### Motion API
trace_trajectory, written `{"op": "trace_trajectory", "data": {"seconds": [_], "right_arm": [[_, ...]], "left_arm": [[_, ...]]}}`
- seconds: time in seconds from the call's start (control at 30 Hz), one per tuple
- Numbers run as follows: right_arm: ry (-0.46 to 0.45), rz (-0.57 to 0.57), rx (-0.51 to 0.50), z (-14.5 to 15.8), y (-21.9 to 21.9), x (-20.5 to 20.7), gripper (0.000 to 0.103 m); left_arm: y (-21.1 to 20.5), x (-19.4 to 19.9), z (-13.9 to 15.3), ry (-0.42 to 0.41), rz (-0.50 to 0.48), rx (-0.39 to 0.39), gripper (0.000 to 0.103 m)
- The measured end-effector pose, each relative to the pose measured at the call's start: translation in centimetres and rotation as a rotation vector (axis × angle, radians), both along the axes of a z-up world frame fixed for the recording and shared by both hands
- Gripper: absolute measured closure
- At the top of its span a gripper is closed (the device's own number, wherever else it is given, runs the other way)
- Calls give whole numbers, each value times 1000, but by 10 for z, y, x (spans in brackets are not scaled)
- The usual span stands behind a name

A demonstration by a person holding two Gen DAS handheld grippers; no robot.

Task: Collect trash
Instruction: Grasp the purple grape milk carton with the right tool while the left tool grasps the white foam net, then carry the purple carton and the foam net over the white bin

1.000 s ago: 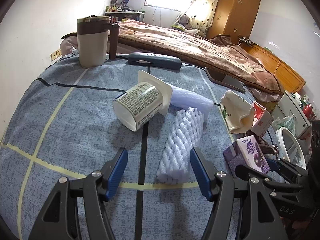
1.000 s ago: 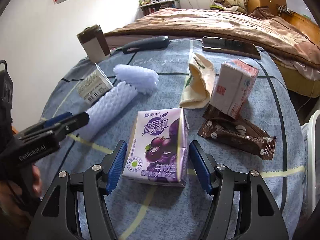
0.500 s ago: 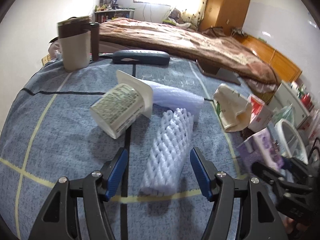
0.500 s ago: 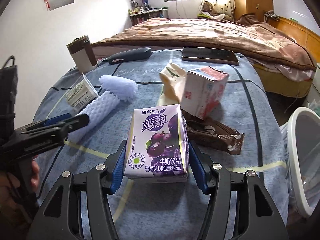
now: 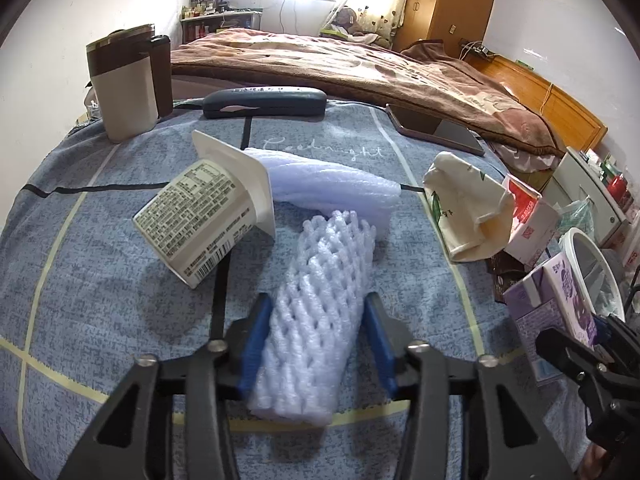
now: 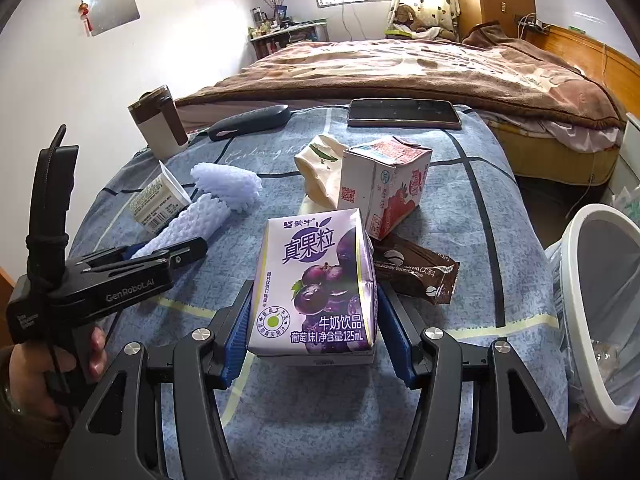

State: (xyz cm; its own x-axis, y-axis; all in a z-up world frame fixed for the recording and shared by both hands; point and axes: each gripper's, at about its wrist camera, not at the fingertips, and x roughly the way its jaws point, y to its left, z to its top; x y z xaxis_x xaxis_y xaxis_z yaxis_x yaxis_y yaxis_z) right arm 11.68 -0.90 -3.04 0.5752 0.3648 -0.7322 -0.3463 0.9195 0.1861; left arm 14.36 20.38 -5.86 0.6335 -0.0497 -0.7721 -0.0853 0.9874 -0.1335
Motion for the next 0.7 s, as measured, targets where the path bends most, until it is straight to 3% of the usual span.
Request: {"op": "trace_trajectory", "data": {"seconds": [0.2,0.7], "right_arm": [[-14,-6,12,4,-4,-3,43],[-51,-29,59,22,-31,-21,43]], "left_arm": [[-5,-6,5,-8,3,5,67],[-36,-39,40,-93,-26,7,68]]}}
